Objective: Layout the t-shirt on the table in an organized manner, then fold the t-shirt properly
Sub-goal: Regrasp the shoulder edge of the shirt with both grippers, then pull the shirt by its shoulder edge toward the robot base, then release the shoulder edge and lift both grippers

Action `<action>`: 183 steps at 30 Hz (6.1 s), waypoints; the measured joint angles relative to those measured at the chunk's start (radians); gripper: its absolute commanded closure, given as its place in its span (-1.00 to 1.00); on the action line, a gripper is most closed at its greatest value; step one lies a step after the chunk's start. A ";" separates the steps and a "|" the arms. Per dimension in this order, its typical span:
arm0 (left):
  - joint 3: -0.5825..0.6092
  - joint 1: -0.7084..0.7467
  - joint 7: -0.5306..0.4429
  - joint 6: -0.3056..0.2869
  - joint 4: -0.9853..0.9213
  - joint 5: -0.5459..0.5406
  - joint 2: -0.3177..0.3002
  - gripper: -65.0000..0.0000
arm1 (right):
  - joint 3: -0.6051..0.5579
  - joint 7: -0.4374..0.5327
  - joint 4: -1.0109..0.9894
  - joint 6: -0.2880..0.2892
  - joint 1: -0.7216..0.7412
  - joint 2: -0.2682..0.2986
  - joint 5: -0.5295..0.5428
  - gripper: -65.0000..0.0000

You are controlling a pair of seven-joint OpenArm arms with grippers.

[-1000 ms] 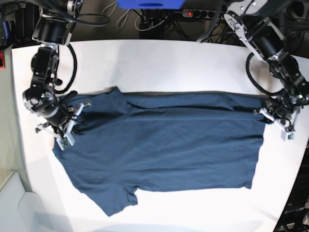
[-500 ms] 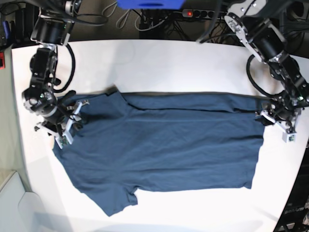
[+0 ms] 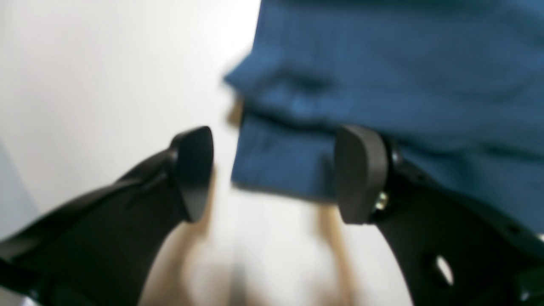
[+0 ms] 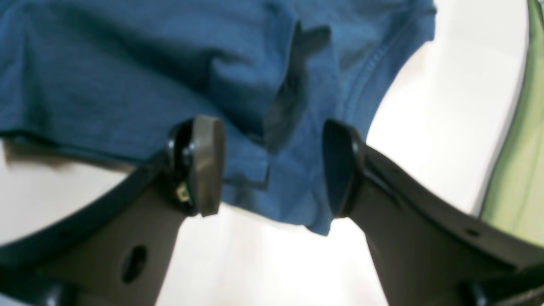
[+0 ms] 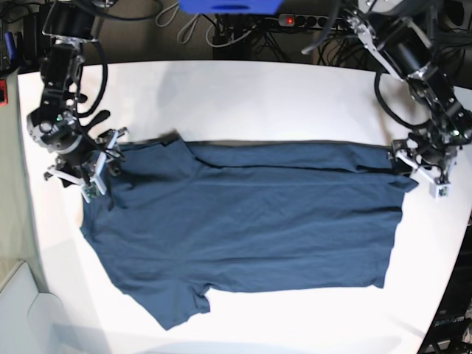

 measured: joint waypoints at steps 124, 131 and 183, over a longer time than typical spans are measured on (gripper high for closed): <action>0.111 0.295 0.123 -0.008 0.123 -0.062 -0.099 0.99 | 0.114 -0.067 0.231 0.004 -0.473 0.078 0.018 1.00; 0.111 0.302 0.110 -0.008 0.122 -0.066 -0.102 0.99 | 0.116 -0.071 0.230 0.004 -0.487 0.045 0.011 1.00; 0.067 0.430 0.174 -0.055 0.289 -0.019 -0.052 -0.05 | 0.229 -0.078 0.240 0.004 -0.408 -0.008 0.011 0.30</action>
